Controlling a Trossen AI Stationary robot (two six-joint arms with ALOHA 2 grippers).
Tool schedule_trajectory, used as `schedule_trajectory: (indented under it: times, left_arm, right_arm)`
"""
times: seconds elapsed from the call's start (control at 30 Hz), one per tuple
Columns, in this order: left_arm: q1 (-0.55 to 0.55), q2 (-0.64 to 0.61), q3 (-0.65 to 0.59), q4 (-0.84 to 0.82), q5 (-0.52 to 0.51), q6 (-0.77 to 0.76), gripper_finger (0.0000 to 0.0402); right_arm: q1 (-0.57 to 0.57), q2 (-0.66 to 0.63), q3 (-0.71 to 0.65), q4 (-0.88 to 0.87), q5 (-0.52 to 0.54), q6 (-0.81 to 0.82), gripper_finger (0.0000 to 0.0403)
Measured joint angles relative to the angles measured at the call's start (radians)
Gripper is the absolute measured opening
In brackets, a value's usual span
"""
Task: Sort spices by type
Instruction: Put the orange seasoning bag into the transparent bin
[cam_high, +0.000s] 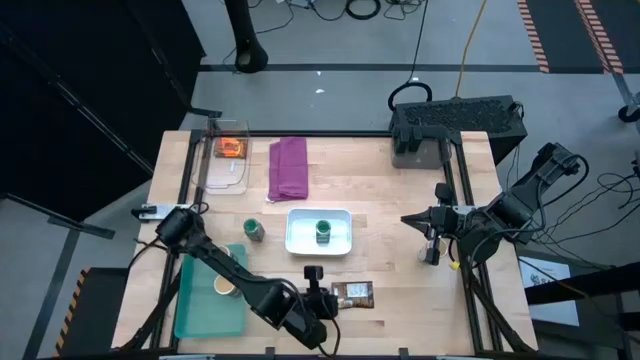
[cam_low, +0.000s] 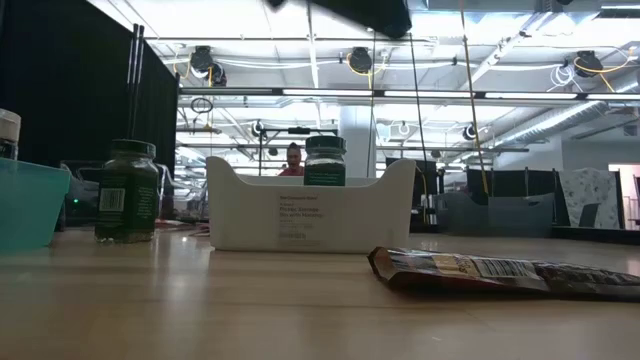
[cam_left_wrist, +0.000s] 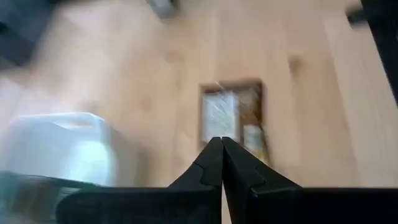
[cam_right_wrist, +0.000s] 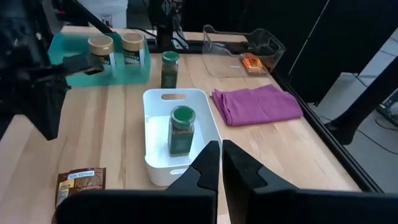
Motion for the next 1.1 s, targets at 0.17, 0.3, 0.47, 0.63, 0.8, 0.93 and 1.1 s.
schedule_trajectory:
  times: [0.17, 0.3, 0.47, 0.63, 0.8, 0.93, 1.1]
  left_arm:
    - [-0.003, 0.045, 0.005, 0.034, 0.020, -0.068, 0.0035]
    - [-0.001, 0.058, 0.003, 0.062, 0.050, -0.080, 0.0078]
    - [0.002, 0.055, 0.003, 0.079, 0.065, -0.080, 0.0166]
    - [0.013, 0.085, 0.002, 0.158, 0.067, -0.005, 0.0259]
    - [0.028, 0.097, 0.002, 0.215, 0.077, 0.000, 0.0292]
    - [0.034, 0.103, 0.002, 0.243, 0.115, 0.002, 0.0294]
    - [0.032, 0.120, 0.003, 0.225, 0.108, 0.004, 0.0294]
  right_arm:
    - [0.000, 0.029, 0.000, -0.011, 0.000, 0.036, 0.0000]
    - [0.000, 0.046, 0.000, -0.012, -0.003, 0.050, 0.0000]
    - [0.000, 0.047, 0.000, -0.032, -0.009, 0.109, 0.0000]
    - [-0.001, 0.047, 0.000, -0.046, -0.009, 0.126, 0.0000]
    - [-0.001, 0.047, 0.000, -0.046, -0.010, 0.133, 0.0000]
    - [-0.001, 0.047, 0.000, -0.046, -0.010, 0.146, 0.0000]
    - [-0.006, 0.047, 0.000, -0.047, -0.011, 0.143, 0.0000]
